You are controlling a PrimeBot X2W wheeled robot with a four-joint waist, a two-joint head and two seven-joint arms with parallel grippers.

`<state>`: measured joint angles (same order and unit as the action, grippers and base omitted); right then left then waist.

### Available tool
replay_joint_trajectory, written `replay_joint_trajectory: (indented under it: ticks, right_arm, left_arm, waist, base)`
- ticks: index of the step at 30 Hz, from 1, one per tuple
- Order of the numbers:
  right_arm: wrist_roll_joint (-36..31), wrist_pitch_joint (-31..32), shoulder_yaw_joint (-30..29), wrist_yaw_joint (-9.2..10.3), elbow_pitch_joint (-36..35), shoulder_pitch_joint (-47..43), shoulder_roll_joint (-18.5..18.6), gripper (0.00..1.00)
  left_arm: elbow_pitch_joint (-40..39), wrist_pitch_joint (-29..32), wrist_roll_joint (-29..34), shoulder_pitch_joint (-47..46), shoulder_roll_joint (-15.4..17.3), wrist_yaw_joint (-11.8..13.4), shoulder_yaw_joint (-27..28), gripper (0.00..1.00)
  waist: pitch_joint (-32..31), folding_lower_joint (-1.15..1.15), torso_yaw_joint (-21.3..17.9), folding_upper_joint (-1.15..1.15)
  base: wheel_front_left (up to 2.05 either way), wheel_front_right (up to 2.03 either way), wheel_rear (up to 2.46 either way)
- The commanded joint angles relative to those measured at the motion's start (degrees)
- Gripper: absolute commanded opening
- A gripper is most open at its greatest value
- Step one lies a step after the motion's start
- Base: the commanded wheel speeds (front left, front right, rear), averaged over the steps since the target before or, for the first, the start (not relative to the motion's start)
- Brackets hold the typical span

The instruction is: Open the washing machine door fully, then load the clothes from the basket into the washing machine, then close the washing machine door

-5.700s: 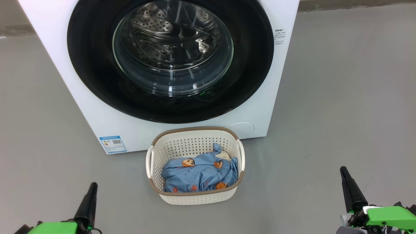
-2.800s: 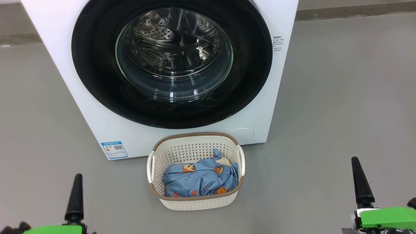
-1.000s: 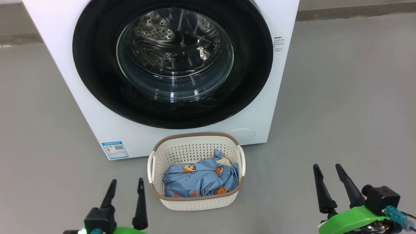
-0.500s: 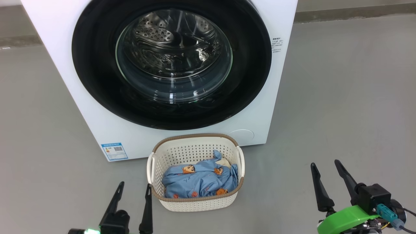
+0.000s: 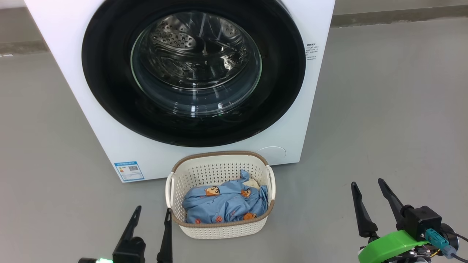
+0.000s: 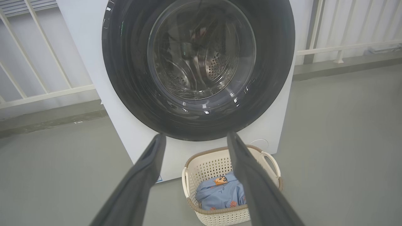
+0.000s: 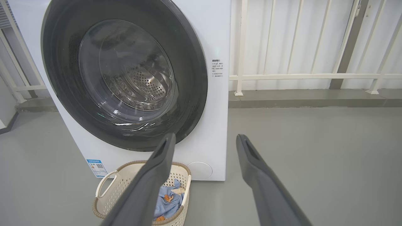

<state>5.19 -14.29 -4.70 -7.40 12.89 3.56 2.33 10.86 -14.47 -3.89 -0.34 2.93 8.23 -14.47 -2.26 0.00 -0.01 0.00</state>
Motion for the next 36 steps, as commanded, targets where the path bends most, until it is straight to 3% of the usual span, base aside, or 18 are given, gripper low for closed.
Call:
replay_joint_trajectory:
  ticks: [1,36]
  right_arm:
    - [-0.29,-0.71,1.35,-0.09,-1.45,2.27,0.54,1.00]
    - [-1.32,-0.71,0.24,-0.09,-0.50,2.69,0.54,1.00]
  left_arm:
    - [-0.91,-0.52,0.25,-1.28,0.22,-0.18,2.08,1.00]
    - [-0.76,-0.52,-1.71,-0.97,-0.04,-2.67,2.57,1.00]
  waist:
    - [-0.01,0.00,-0.01,0.00]
    - [0.05,0.00,-0.06,0.00]
  base:
    - [0.00,0.00,0.00]
    - [0.02,0.02,-0.05]
